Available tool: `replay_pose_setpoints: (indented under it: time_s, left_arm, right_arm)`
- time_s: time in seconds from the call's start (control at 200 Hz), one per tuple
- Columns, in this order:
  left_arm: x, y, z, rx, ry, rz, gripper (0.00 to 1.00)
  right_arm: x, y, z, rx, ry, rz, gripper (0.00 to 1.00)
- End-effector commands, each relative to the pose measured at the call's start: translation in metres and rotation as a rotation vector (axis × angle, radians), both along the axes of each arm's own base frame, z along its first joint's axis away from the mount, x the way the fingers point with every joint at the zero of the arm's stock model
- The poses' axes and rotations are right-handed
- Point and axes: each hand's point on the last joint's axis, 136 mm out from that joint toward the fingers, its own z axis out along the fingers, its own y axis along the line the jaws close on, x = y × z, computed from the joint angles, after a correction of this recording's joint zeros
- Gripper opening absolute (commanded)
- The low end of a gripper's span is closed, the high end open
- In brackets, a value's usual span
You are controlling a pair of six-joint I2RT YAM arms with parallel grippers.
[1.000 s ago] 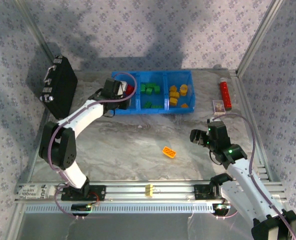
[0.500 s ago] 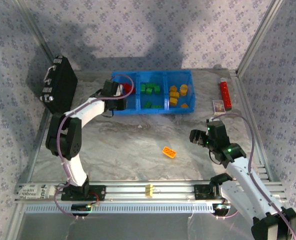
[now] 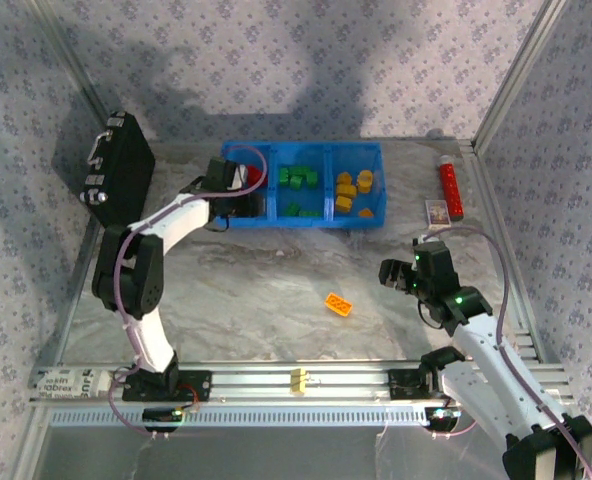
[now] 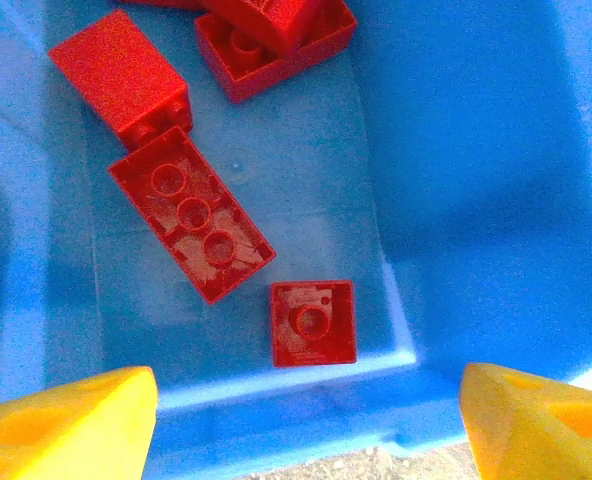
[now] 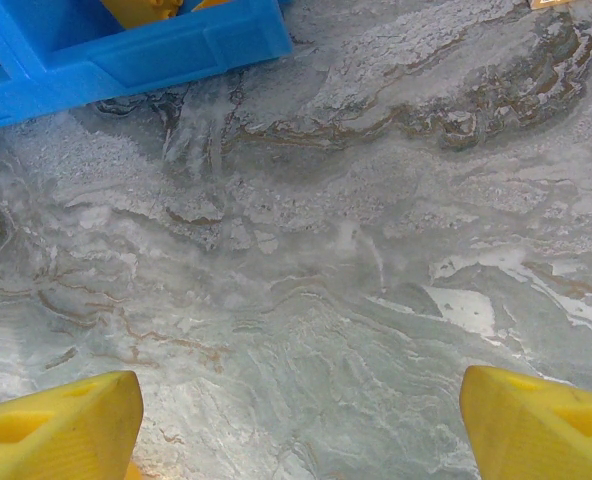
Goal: Sort the legos into containers by color
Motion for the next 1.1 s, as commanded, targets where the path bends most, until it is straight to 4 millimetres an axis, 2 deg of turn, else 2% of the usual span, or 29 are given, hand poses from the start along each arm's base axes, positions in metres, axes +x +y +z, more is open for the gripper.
replay_pose_setpoints:
  time_s: [0.0,0.17,0.275,0.355,0.51,0.685,0.894,1.094]
  left_arm:
    - [-0.006,0.002,0.038,-0.034,-0.086,0.012,0.79]
    - [-0.026,-0.006,0.063,-0.058,-0.139,-0.019,0.79]
    - [-0.039,-0.008,0.076,-0.07,-0.166,-0.026,0.79]
    - [-0.051,-0.008,0.08,-0.08,-0.18,-0.031,0.79]
    - [-0.075,-0.008,0.086,-0.066,-0.22,-0.058,0.79]
    - [-0.1,-0.007,0.076,-0.07,-0.215,-0.073,0.79]
    - [-0.126,-0.011,0.06,-0.059,-0.201,-0.099,0.79]
    - [-0.146,-0.003,0.047,-0.07,-0.186,-0.084,0.79]
  right_arm:
    - [0.001,0.006,0.003,0.02,-0.01,0.019,0.85]
    - [0.0,0.02,0.003,0.016,-0.002,0.099,0.85]
    - [-0.002,0.035,0.001,-0.024,0.025,0.191,0.9]
    - [-0.005,0.045,-0.003,-0.07,0.047,0.249,0.93]
    - [-0.013,0.077,-0.016,-0.108,0.087,0.39,0.95]
    - [-0.016,0.106,-0.026,-0.192,0.123,0.509,0.95]
    - [-0.017,0.129,-0.04,-0.266,0.169,0.615,0.92]
    - [-0.021,0.144,-0.054,-0.317,0.219,0.683,0.88]
